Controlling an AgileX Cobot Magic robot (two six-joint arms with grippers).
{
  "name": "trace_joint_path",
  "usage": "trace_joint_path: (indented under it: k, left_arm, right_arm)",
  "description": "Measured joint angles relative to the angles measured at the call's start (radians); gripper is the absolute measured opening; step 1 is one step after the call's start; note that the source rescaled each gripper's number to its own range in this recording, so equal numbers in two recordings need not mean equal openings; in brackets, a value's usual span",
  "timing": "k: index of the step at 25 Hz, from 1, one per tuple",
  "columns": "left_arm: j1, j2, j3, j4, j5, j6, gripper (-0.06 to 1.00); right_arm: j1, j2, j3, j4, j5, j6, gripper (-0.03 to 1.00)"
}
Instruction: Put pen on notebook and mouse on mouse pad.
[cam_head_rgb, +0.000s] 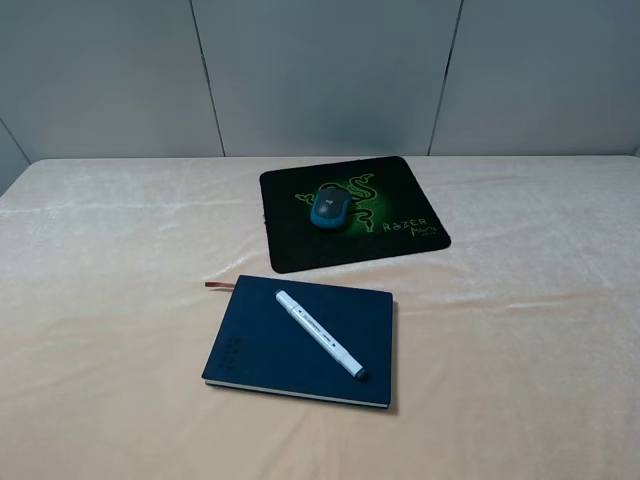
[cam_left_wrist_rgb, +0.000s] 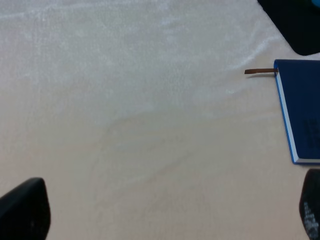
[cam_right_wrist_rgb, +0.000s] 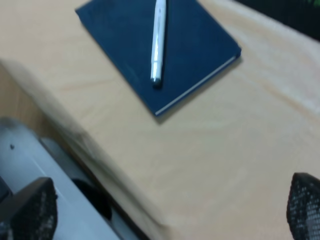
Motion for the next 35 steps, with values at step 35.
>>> trace_joint_path:
  k: [35]
  left_arm:
    - [0.000,0.000,0.000,0.000,0.000,0.000,1.00]
  right_arm:
    - [-0.618,-0.456,0.252,-0.042,-0.139,0.000,1.00]
